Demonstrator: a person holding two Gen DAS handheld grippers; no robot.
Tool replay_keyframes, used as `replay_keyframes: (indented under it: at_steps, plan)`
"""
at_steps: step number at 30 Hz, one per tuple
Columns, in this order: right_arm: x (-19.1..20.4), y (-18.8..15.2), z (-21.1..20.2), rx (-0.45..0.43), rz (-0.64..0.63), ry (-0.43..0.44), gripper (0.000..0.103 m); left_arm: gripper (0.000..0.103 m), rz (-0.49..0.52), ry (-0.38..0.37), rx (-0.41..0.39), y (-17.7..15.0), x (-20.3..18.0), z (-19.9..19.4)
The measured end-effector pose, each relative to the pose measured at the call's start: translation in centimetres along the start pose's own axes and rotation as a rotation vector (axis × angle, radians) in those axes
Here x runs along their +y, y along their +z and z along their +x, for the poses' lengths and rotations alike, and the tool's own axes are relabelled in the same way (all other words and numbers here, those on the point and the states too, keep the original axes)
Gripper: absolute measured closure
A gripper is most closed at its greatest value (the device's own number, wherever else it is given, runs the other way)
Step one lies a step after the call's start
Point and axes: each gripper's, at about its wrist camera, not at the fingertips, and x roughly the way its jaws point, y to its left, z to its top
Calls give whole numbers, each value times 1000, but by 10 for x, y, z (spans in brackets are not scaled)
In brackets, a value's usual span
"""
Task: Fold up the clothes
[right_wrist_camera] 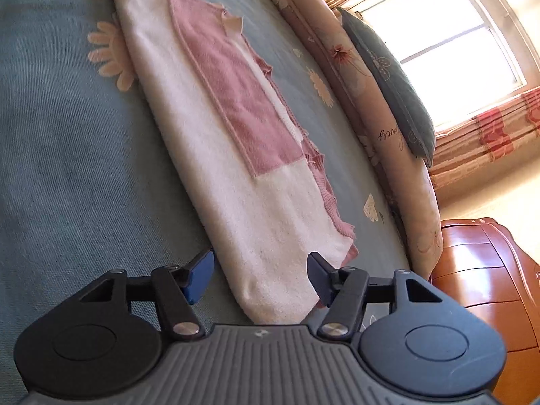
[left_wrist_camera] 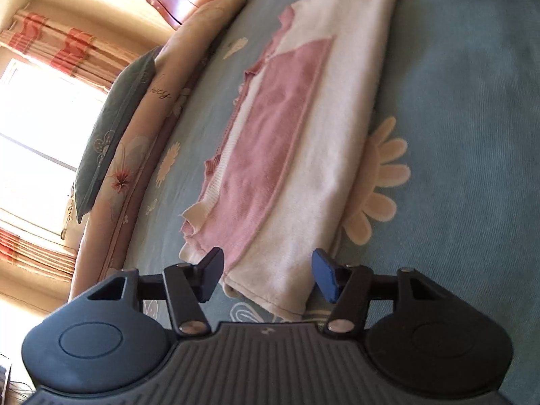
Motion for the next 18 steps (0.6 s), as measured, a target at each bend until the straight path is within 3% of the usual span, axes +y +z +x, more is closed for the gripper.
replay_keyframes:
  at_steps: [7, 11, 18]
  plan:
    - [14, -6, 29, 9, -96, -13, 37, 46, 78, 27, 17, -3, -15, 18]
    - [7, -4, 40, -1, -74, -32, 37, 45, 124, 61, 8, -2, -17, 25]
    - [9, -20, 48, 20, -170, -121, 37, 45, 276, 146, 17, -14, -33, 30]
